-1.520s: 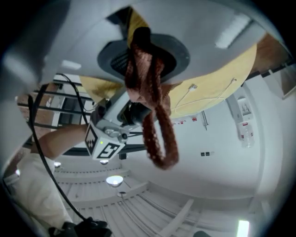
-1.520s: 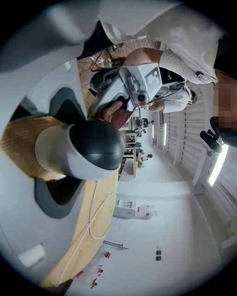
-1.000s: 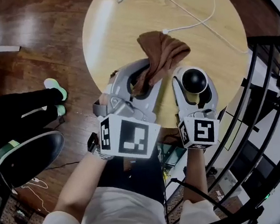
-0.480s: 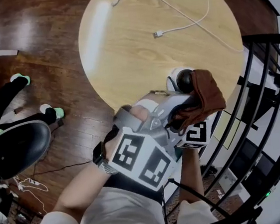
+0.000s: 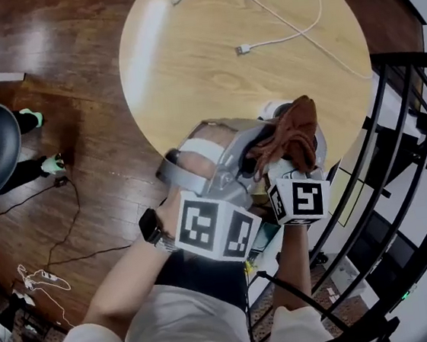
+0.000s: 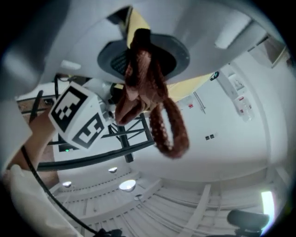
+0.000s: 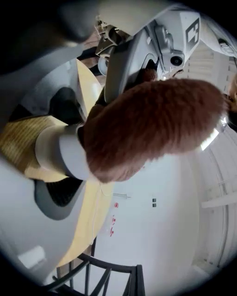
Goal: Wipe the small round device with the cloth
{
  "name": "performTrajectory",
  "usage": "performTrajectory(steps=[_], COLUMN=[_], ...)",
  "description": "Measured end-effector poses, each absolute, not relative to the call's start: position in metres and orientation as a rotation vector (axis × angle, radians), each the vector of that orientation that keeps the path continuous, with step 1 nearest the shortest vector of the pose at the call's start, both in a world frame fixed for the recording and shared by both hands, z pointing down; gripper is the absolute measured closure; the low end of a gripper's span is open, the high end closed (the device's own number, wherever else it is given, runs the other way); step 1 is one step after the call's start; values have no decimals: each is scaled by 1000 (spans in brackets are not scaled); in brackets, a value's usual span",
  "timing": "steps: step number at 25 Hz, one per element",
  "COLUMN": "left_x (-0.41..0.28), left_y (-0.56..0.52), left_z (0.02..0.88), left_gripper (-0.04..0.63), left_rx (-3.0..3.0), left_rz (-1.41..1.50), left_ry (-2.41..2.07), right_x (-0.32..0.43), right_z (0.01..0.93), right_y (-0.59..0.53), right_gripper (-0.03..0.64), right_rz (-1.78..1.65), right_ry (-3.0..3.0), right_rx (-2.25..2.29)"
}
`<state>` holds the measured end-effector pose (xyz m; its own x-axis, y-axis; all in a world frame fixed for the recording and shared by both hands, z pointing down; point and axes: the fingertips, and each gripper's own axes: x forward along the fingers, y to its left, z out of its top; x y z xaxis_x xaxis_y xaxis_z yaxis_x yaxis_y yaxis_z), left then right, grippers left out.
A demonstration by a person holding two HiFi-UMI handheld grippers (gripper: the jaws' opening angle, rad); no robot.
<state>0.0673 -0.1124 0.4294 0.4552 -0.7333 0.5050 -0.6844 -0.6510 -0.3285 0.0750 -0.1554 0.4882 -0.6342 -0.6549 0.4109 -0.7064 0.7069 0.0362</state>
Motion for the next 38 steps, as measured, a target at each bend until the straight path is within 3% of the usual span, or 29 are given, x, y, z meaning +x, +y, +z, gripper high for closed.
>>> performTrajectory(steps=[7, 11, 14, 21, 25, 30, 38], left_x=[35, 31, 49, 71, 64, 49, 60], left_y=[-113, -113, -101, -100, -118, -131, -104], left_z=[466, 476, 475, 423, 435, 463, 498], left_gripper=[523, 523, 523, 523, 525, 525, 525], left_rx=[-2726, -3027, -3190, -3110, -2957, -3062, -3187], left_rz=[-1055, -820, -678, -530, -733, -755, -961], left_ry=[1470, 1754, 1722, 1564, 1587, 1711, 1440], right_x=[89, 81, 71, 70, 75, 76, 74], right_z=[485, 489, 487, 483, 488, 487, 494], right_y=[-134, -138, -141, -144, -149, -154, -149], right_gripper=[259, 259, 267, 273, 273, 273, 258], right_rz=[96, 39, 52, 73, 118, 139, 78], right_ry=[-2596, -2595, -2614, -2655, -2644, -2635, -2545], right_rx=[488, 258, 186, 324, 519, 657, 620])
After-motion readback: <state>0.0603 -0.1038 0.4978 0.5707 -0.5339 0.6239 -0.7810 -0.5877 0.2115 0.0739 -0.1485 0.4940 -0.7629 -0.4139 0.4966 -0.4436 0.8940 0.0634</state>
